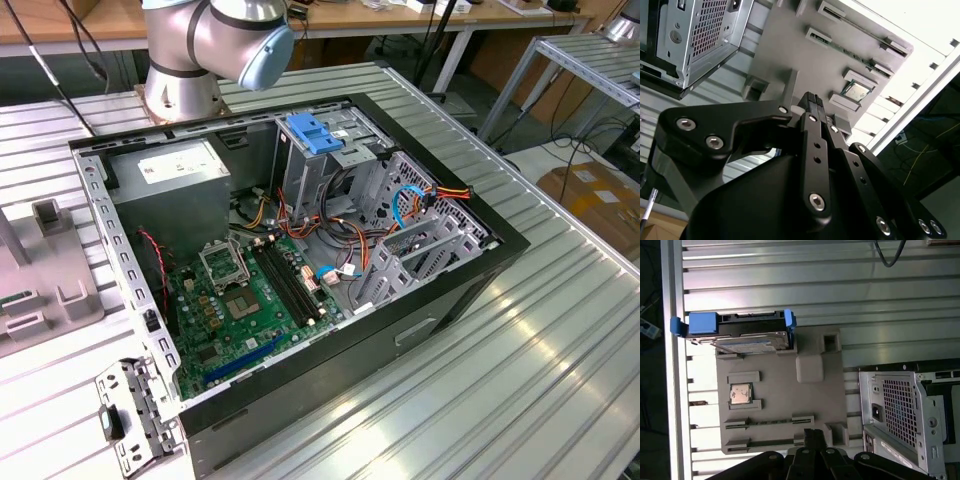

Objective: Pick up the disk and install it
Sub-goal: 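Reach for the disk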

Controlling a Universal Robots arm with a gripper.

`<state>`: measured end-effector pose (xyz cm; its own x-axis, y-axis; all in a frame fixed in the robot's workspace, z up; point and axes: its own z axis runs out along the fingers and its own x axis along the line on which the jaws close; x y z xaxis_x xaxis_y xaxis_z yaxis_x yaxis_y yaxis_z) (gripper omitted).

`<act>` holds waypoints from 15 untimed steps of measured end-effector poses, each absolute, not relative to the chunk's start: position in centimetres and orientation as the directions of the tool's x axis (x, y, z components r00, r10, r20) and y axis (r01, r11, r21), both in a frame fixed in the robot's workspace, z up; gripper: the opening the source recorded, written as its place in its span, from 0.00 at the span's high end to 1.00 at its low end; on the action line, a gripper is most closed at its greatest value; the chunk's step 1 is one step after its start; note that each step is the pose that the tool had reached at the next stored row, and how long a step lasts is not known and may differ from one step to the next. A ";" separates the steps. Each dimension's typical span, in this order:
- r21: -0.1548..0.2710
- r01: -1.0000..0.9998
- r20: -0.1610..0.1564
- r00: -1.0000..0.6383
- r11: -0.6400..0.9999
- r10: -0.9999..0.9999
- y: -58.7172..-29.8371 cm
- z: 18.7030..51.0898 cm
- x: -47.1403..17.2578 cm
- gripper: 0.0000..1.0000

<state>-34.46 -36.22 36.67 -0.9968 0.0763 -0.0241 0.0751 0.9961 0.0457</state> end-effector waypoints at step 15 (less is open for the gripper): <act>0.042 0.077 0.020 -0.997 0.996 0.076 -35.6 35.7 -35.2 0.89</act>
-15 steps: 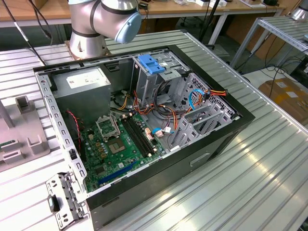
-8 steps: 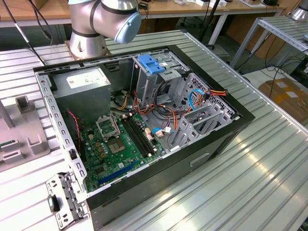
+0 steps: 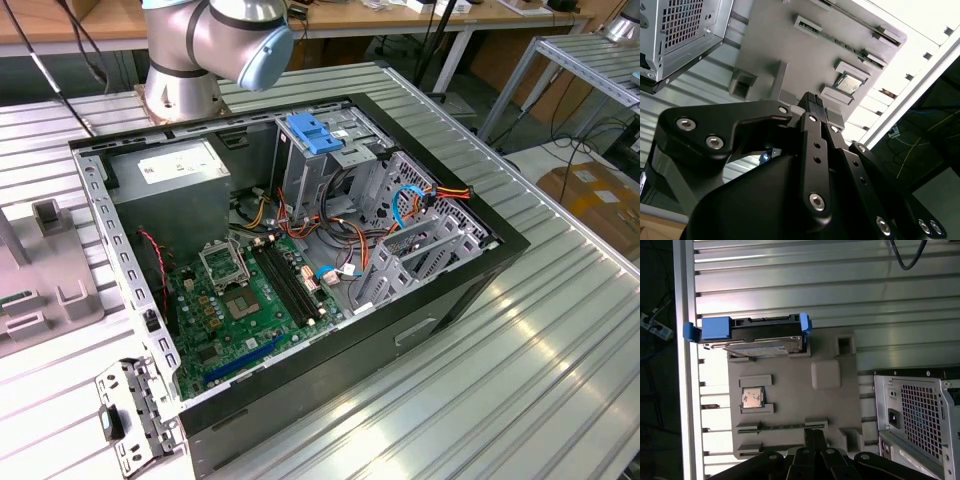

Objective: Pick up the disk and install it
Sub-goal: 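Reach for the disk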

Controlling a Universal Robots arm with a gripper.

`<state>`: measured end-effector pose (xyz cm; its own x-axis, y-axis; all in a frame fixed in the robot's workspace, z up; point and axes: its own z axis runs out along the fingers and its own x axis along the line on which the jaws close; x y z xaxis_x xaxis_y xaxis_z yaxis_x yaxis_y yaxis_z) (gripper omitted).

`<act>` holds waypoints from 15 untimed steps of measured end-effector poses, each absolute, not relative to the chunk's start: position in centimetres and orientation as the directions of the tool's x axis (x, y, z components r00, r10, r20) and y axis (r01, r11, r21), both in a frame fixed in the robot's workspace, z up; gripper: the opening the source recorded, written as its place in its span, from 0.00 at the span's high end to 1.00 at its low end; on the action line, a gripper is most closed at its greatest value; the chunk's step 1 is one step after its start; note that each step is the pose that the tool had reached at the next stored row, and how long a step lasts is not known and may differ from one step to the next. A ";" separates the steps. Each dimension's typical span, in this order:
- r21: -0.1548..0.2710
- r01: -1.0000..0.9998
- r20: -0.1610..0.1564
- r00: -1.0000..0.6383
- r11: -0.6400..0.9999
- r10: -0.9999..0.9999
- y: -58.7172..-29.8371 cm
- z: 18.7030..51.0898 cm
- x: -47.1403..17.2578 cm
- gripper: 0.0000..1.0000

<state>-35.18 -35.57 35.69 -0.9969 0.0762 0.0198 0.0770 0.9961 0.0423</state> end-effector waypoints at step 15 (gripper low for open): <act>0.044 0.077 0.020 -0.997 0.996 0.076 -35.5 35.0 -36.7 0.89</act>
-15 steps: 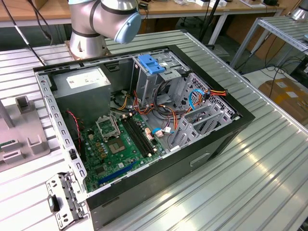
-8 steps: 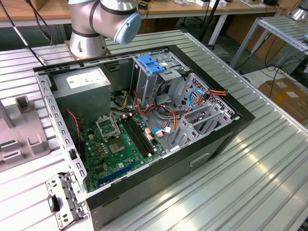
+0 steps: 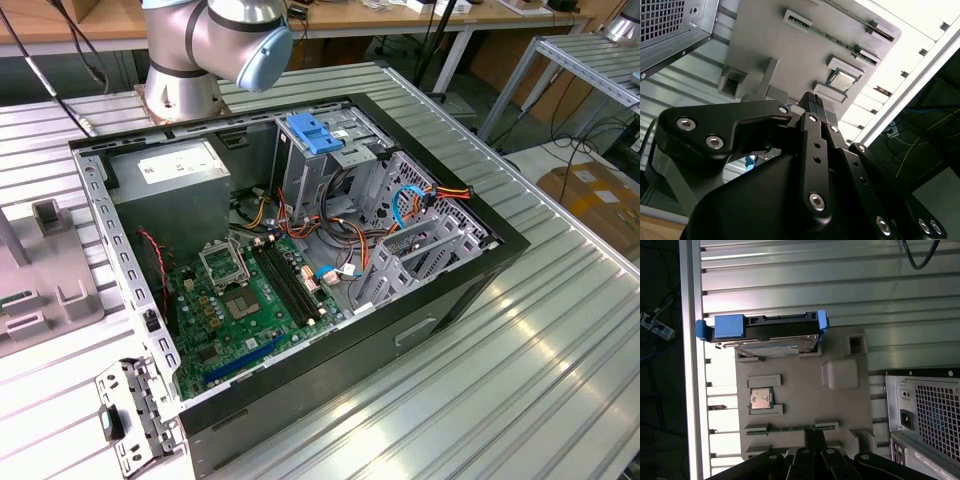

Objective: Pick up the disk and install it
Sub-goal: 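Reach for the disk, then pick up the disk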

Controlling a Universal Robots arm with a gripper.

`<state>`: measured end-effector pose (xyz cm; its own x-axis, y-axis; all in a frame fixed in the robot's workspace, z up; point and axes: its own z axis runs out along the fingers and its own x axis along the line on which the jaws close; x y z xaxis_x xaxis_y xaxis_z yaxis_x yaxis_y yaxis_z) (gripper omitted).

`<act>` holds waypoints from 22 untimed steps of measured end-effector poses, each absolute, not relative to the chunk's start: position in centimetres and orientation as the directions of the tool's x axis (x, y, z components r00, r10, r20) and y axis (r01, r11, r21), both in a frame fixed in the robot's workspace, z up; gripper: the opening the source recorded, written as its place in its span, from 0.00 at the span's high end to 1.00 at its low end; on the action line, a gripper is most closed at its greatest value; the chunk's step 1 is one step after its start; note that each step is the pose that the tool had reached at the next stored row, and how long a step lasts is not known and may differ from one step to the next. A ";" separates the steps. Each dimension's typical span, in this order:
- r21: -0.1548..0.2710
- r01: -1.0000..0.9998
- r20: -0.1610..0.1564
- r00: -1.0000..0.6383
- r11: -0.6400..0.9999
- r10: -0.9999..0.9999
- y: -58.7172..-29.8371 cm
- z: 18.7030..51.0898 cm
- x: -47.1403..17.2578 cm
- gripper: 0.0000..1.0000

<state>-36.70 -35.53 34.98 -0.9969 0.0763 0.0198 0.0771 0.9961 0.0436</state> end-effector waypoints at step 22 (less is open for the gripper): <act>0.045 0.077 0.020 -0.997 0.996 0.076 -34.1 33.9 -38.7 0.89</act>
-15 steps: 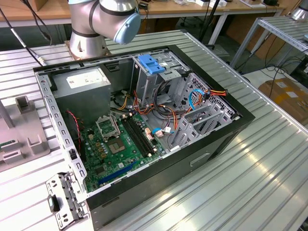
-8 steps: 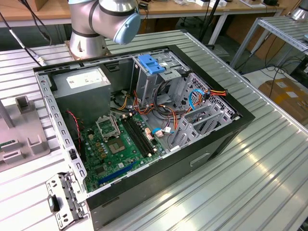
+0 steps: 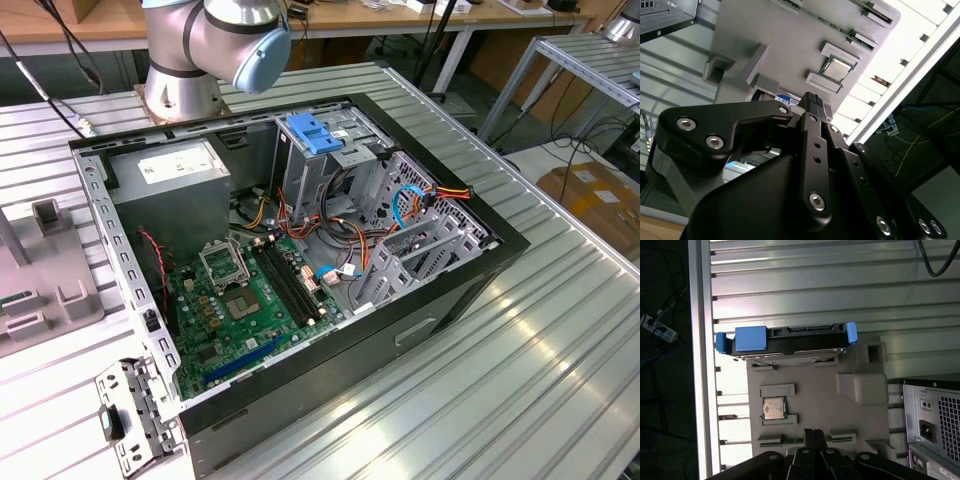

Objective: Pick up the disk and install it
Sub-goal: 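Pick up the disk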

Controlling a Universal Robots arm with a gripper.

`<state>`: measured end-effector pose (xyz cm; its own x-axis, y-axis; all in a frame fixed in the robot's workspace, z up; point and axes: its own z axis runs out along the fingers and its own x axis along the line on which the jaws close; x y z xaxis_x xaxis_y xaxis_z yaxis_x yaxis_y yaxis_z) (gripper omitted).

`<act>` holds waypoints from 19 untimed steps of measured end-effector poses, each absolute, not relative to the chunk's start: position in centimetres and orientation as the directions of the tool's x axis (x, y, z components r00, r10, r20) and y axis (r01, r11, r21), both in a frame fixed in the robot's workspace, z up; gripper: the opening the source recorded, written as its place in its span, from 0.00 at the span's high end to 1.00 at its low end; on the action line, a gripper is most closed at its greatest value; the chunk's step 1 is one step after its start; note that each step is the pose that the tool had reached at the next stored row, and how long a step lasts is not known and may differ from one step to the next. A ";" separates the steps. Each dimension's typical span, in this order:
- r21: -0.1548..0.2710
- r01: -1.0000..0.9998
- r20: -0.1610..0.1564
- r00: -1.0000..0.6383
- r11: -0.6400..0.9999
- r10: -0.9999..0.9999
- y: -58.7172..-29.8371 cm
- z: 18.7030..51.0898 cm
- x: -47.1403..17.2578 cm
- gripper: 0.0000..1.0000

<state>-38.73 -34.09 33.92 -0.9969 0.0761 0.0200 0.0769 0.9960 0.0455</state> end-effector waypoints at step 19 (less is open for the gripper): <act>0.045 -0.072 0.020 -0.997 0.996 -0.073 -34.1 33.9 -38.7 0.89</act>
<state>-38.73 -34.09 33.92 -0.9972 -0.0726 0.0199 -0.0717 0.9964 0.0455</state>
